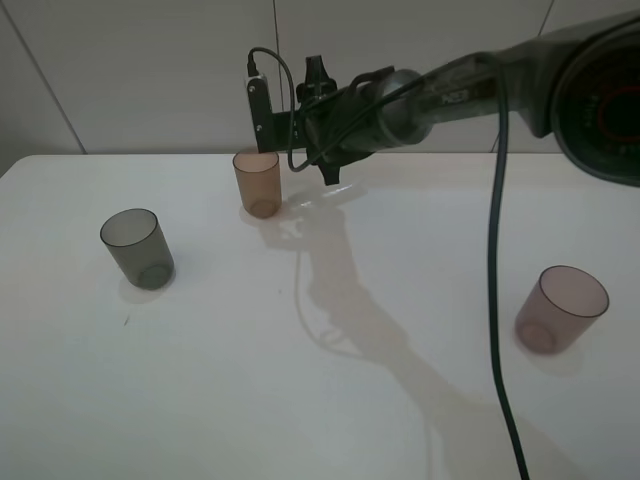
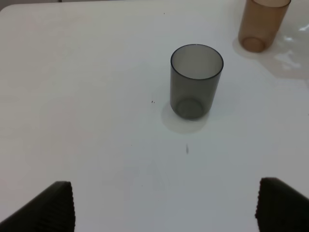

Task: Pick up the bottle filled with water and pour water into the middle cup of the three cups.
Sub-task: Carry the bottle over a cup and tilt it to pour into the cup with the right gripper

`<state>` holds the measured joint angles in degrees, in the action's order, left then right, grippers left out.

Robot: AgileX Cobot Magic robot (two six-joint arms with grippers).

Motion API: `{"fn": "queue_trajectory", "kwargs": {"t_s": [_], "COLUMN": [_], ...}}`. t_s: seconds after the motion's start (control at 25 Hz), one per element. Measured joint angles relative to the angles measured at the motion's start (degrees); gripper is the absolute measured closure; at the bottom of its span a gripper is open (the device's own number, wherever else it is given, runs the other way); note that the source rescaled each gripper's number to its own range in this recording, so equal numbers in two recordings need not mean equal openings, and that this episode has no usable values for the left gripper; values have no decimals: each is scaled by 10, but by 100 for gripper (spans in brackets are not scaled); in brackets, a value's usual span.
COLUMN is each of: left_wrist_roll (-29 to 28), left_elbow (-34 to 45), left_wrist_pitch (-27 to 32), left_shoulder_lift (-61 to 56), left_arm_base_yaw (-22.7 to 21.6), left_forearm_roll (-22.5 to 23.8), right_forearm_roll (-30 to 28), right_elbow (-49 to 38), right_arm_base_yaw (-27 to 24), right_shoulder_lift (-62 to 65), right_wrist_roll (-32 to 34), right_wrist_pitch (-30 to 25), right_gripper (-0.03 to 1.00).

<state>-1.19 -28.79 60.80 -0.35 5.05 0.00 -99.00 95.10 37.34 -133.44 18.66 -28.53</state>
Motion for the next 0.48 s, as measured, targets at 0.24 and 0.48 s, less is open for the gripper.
{"fn": "queue_trajectory", "kwargs": {"t_s": [0.24,0.48], "left_wrist_roll": [0,0], "left_elbow": [0,0], "left_wrist_pitch": [0,0], "left_shoulder_lift": [0,0], "left_arm_base_yaw": [0,0], "left_forearm_roll": [0,0], "right_forearm_roll": [0,0], "right_elbow": [10,49], "right_arm_base_yaw": [11,15], "right_shoulder_lift": [-1,-4], "right_wrist_roll": [-10,-22], "right_wrist_pitch": [-2,0], "right_gripper": [97,97]}}
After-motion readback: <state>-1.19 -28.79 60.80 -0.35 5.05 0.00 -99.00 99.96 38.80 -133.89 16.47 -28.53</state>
